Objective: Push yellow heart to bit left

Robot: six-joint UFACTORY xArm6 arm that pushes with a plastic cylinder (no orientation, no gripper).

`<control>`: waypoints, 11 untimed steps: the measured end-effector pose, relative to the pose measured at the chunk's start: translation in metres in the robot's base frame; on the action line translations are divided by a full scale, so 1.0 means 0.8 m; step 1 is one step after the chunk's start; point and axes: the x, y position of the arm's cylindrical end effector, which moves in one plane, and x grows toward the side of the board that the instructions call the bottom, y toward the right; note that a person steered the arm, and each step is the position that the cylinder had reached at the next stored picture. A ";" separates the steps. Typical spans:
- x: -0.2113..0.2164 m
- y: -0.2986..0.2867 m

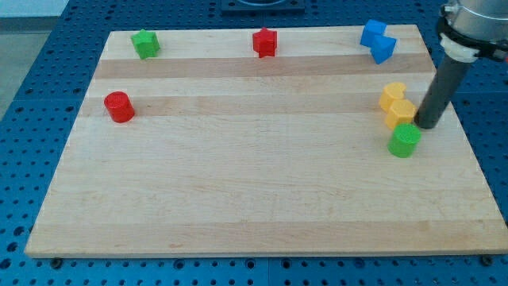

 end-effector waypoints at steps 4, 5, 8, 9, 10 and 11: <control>-0.021 0.023; -0.052 0.019; -0.052 -0.138; -0.052 -0.139; -0.052 -0.114; -0.052 -0.100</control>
